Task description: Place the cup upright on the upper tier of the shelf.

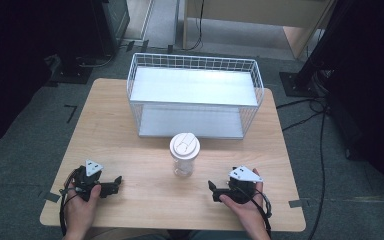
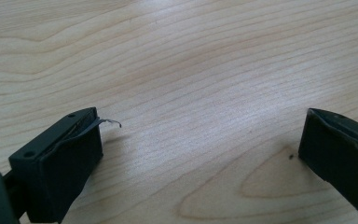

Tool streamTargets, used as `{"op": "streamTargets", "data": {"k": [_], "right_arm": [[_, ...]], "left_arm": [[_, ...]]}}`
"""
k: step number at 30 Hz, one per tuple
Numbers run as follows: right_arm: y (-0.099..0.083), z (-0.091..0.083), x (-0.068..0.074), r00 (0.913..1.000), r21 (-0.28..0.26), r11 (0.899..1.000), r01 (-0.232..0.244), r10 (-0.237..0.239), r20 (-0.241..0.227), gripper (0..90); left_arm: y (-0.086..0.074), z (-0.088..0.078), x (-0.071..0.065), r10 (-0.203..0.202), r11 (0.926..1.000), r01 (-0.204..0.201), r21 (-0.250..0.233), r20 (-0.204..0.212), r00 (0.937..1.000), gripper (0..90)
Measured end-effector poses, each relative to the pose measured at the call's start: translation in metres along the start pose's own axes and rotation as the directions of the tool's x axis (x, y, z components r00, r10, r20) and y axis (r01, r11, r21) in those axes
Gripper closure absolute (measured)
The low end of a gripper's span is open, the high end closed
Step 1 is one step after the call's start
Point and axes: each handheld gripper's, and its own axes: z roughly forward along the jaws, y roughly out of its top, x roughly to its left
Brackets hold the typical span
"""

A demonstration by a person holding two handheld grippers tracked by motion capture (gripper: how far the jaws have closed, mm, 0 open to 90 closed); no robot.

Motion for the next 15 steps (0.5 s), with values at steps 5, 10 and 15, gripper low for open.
{"op": "streamTargets", "data": {"k": [5, 10, 15], "right_arm": [[0.005, 0.009, 0.014, 0.9995, -0.003, 1.0, 0.017, -0.017, -0.026, 0.0], [0.01, 0.019, 0.027, 0.9985, -0.008, 0.999, 0.034, -0.034, -0.043, 0.1], [0.016, 0.028, 0.038, 0.9974, -0.014, 0.999, 0.036, -0.037, -0.061, 1.1]], "left_arm": [[0.0, 0.0, 0.0, 0.001, 1.0, -0.001, 0.0, 0.0, 1.0, 0.0], [0.0, 0.0, 0.0, 0.001, 1.0, -0.001, 0.0, 0.0, 1.0, 0.0], [0.0, 0.0, 0.0, 0.001, 1.0, -0.001, 0.0, 0.0, 1.0, 0.0]]}}
